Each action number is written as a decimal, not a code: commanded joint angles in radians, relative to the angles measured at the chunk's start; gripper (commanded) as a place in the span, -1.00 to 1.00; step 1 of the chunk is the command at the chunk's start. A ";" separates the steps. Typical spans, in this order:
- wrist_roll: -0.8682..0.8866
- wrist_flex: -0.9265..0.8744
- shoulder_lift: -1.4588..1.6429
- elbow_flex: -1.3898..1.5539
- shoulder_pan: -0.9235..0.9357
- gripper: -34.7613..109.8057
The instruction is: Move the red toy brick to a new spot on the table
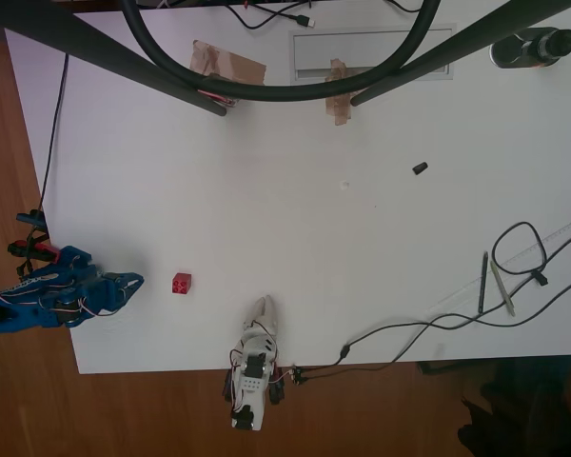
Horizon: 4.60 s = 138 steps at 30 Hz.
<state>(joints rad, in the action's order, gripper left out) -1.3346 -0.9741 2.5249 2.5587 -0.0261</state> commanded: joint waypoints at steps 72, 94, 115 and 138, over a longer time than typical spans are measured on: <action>-0.032 0.173 -0.750 -0.626 1.356 -0.52; -0.163 0.219 -0.495 -0.549 1.356 -0.10; -0.097 -0.285 0.699 0.483 -0.120 -0.52; 0.043 -0.241 0.816 0.661 -0.121 -0.47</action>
<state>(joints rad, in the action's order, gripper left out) -1.2855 -1.2287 3.3073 3.1876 -0.1427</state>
